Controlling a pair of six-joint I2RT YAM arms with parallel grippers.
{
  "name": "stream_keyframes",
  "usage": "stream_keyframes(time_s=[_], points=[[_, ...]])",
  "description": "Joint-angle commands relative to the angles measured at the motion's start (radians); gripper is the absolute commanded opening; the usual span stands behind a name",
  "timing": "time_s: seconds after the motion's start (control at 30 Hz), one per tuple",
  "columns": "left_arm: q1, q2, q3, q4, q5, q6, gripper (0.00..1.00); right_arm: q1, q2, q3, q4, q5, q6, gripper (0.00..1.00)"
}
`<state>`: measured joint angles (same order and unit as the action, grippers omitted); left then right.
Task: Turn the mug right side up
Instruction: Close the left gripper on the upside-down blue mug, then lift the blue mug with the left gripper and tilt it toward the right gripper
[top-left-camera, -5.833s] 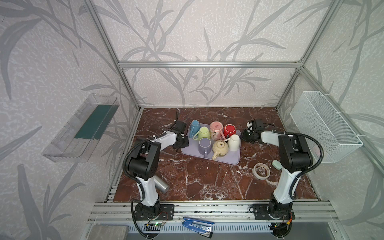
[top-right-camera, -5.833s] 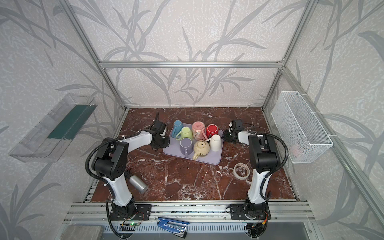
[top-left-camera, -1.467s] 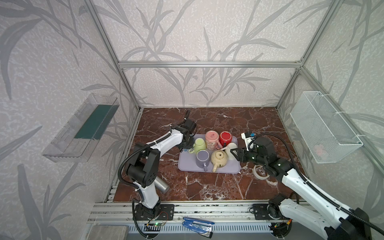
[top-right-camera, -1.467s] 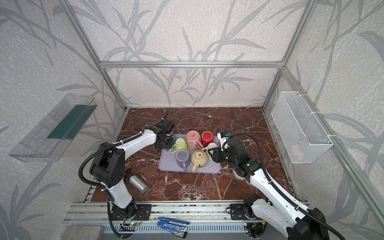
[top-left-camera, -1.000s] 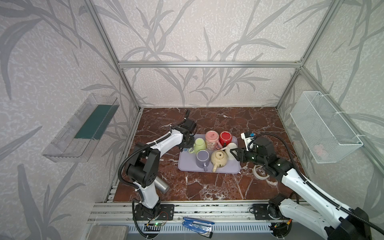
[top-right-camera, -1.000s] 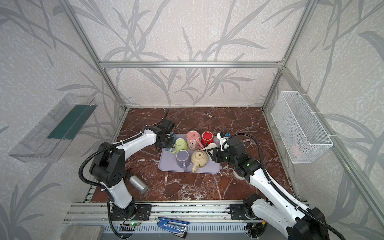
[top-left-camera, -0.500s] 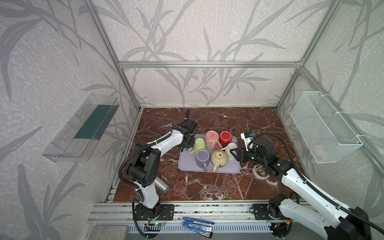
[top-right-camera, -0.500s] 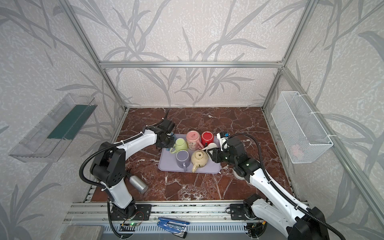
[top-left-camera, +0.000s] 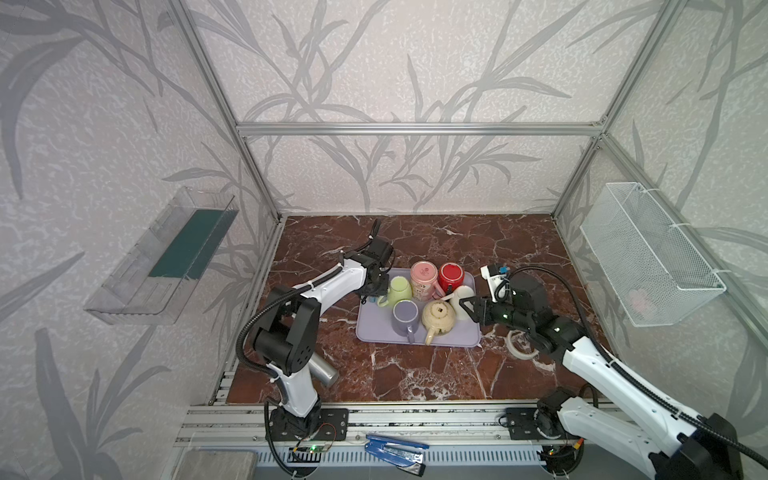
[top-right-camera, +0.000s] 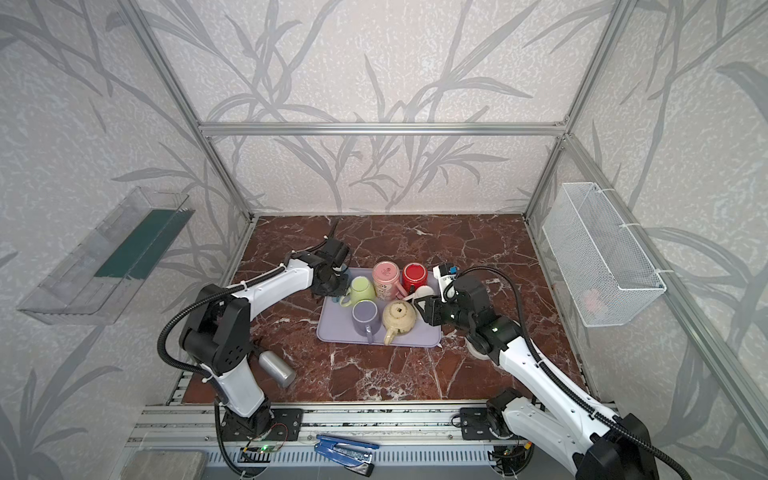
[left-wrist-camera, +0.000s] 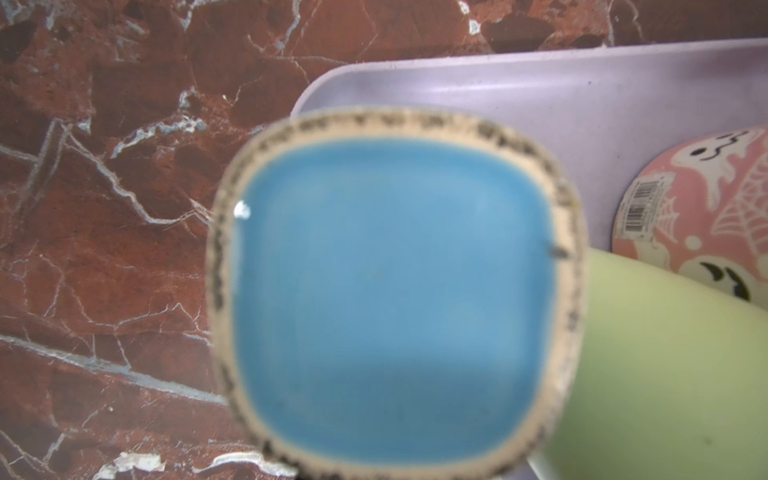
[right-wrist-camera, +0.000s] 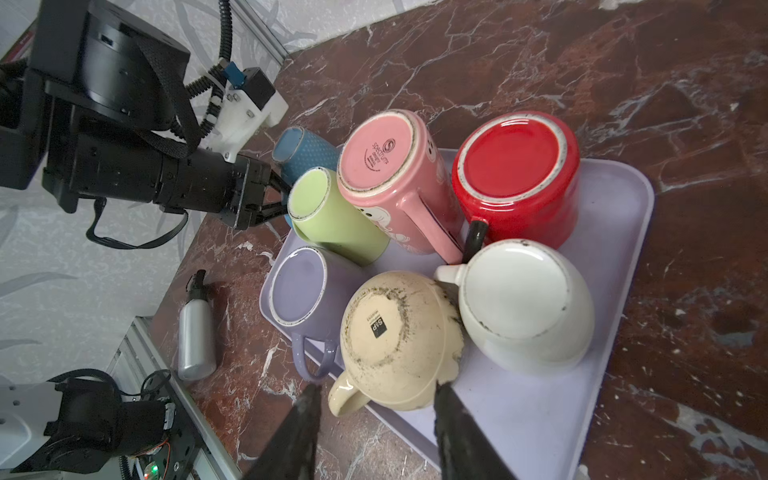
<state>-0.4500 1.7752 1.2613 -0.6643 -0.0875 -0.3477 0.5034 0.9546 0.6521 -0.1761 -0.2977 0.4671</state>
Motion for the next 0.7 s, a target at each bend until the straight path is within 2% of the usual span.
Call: stream_keyframes(time_s=[0.0, 0.33, 0.67], points=[[-0.003, -0.055, 0.002, -0.053, -0.004, 0.010, 0.00, 0.004, -0.007, -0.015, 0.035, -0.020, -0.005, 0.46], [-0.007, -0.201, -0.024, -0.071, 0.030, 0.014, 0.00, 0.005, -0.004, -0.037, 0.102, -0.055, 0.007, 0.46], [-0.010, -0.358, -0.030, -0.070, 0.112, 0.024, 0.00, 0.005, -0.003, -0.055, 0.192, -0.148, 0.030, 0.46]])
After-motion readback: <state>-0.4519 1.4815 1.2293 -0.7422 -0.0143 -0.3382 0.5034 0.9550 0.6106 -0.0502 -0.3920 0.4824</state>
